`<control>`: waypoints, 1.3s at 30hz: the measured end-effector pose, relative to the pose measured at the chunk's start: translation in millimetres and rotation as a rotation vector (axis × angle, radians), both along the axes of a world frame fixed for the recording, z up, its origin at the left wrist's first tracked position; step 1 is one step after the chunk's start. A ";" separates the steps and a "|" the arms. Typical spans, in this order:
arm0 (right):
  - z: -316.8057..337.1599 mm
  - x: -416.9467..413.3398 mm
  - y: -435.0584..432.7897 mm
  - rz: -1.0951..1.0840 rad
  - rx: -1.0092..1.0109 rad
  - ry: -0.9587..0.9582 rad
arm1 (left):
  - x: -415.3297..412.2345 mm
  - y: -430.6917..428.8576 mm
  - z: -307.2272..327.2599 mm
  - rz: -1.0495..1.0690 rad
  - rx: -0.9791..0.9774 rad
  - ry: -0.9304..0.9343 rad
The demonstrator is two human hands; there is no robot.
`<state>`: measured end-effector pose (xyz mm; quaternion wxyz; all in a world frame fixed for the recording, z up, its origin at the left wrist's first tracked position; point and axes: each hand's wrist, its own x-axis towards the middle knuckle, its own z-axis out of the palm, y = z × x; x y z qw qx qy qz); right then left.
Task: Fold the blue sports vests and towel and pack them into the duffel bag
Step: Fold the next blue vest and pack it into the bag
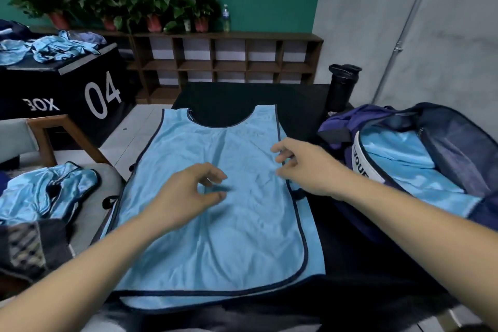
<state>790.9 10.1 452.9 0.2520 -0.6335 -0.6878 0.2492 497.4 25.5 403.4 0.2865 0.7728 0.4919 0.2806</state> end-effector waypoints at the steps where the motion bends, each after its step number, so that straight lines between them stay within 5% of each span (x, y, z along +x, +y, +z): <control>1: -5.5 0.0 -15.1 0.013 0.020 0.010 | 3.3 -14.6 -1.5 -0.031 0.017 0.018; 13: -82.7 19.0 -149.1 0.089 0.300 -0.126 | 9.4 -135.0 -55.7 -0.314 0.421 0.452; 20: -101.6 24.5 -168.3 0.158 0.389 -0.339 | -14.3 -134.3 -62.4 -0.243 0.613 0.358; 33: -100.7 11.8 -158.8 0.017 0.400 -0.331 | -99.6 -135.3 -56.4 0.013 0.545 0.467; 39: -94.7 4.7 -159.8 0.073 0.558 -0.353 | -129.1 -126.7 -49.9 0.110 0.568 0.518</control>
